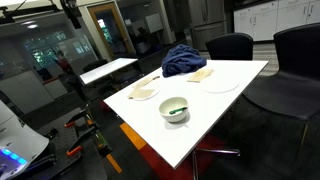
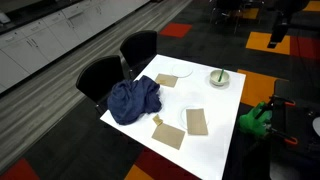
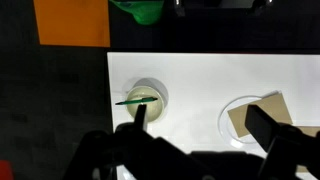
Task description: Take the pen out of the bowl and put it on the table
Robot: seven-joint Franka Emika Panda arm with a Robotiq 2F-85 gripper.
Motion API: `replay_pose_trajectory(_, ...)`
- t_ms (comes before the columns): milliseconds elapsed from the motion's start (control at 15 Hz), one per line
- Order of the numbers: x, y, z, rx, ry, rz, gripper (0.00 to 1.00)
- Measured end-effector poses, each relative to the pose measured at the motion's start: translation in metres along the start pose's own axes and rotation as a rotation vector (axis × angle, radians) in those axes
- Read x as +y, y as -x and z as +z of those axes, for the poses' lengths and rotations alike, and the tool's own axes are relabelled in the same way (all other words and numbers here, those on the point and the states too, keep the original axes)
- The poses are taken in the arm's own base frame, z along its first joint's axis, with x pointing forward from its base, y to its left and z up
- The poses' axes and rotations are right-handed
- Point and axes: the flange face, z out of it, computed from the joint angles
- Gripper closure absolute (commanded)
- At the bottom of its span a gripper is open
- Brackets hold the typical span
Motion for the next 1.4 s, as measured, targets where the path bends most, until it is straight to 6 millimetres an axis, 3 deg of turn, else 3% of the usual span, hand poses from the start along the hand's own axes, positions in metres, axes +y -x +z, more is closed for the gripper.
replay_pose_trajectory(800, -0.001, -0.008, 0.004, 0.021, -0.006, 0.081, 0.0)
replay_pose_trajectory(1067, 0.004, -0.026, 0.02, 0.029, -0.014, 0.227, 0.0)
replay_pose_trajectory(1400, 0.02, -0.048, 0.057, 0.003, -0.03, 0.451, 0.0)
